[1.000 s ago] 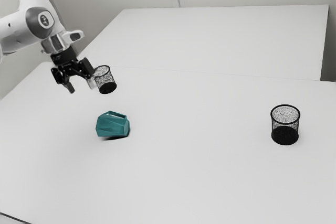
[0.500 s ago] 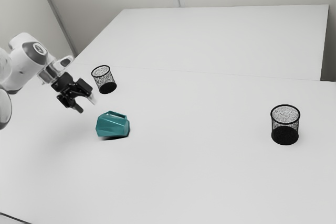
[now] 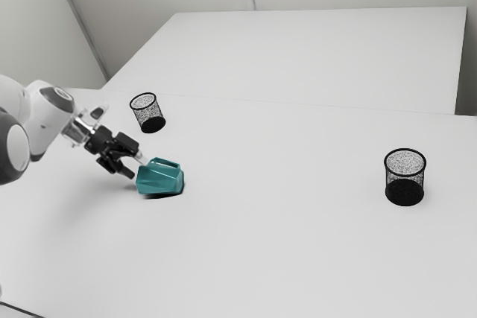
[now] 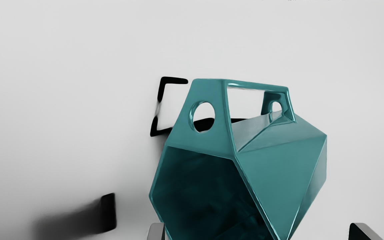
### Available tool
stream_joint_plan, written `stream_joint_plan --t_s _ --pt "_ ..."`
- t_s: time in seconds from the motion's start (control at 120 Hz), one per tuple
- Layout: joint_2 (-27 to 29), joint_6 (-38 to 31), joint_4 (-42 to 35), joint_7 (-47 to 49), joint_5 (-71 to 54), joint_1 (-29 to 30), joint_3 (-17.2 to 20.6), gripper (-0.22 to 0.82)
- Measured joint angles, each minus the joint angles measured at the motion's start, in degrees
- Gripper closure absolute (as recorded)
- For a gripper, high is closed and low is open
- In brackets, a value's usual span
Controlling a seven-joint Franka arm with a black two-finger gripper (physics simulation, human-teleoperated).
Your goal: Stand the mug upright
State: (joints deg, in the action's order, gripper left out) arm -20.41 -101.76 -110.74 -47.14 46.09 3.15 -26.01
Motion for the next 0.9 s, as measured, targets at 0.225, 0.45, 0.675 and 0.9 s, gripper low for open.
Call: stream_joint_plan --t_s 0.225,0.45,0.675,0.9 --pt "-0.58 1.58 -2.16 -3.24 6.63 0.3 0.0 0.0" --pt "-0.8 3.04 -4.13 -5.47 10.52 1.17 0.0 0.01" --pt "-0.98 3.59 -4.54 -7.25 12.61 1.02 0.0 0.13" --pt "-1.09 3.1 -5.99 -8.64 14.28 0.36 0.05 0.26"
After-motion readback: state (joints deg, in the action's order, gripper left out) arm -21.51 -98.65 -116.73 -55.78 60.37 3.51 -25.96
